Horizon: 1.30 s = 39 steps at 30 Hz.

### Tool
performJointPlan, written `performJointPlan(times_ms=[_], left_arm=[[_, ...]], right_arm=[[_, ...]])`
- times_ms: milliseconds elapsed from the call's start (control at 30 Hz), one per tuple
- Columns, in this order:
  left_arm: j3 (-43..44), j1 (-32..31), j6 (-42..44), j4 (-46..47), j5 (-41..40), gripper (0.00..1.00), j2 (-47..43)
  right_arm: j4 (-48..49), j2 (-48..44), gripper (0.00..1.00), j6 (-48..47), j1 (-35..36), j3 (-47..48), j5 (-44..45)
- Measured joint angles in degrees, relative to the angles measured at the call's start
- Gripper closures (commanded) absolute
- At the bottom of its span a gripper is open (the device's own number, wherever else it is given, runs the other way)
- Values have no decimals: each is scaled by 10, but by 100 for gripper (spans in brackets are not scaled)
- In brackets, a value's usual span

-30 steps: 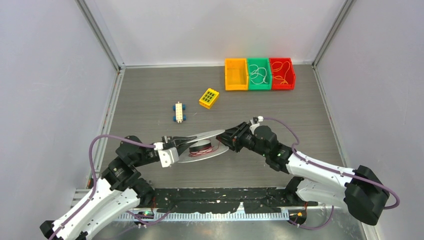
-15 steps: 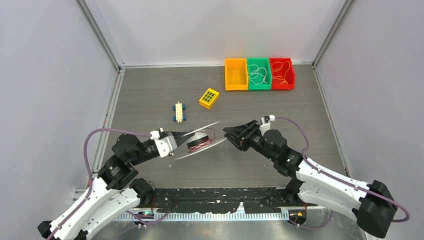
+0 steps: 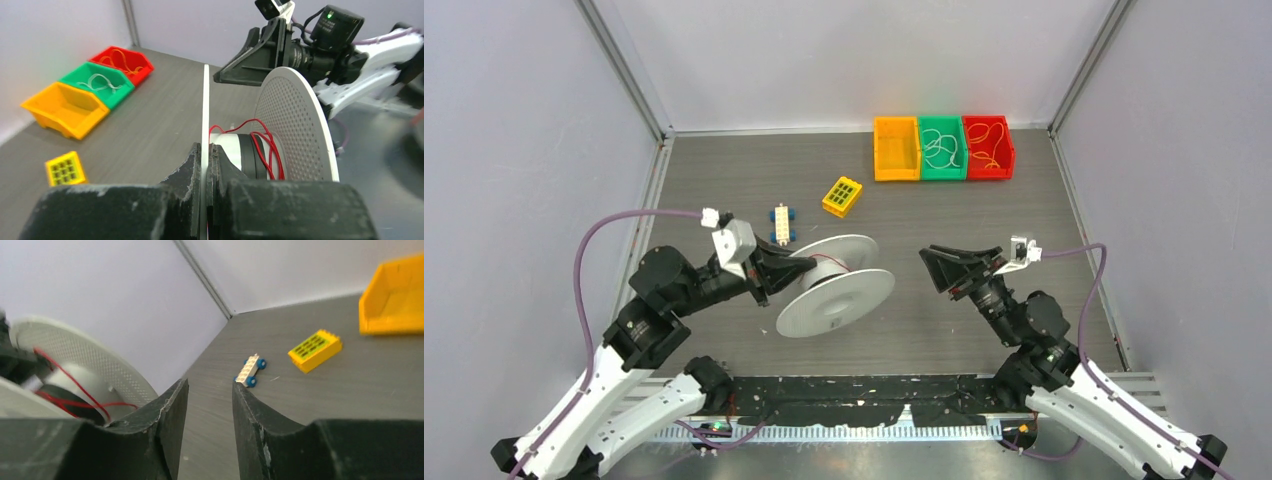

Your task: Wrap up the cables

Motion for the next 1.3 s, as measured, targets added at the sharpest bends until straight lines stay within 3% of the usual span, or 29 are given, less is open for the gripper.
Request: performJointPlan(times_ms=[200, 467, 700, 900, 1000, 1300], left_arm=[[80, 19, -123, -14, 70, 100, 53], [129, 24, -194, -19, 152, 100, 80], [137, 24, -212, -22, 177, 100, 93], [137, 42, -216, -35, 176, 100, 110], [137, 63, -228, -37, 181, 100, 120], [129, 90, -258, -31, 209, 100, 130]], right_arm=[[-11, -26, 56, -271, 0, 38, -170], [17, -89, 53, -402, 0, 19, -350], [6, -45, 46, -379, 0, 72, -387], [-89, -42, 32, -262, 0, 156, -253], [-131, -54, 27, -209, 0, 194, -226], [-156, 54, 28, -126, 0, 294, -329]])
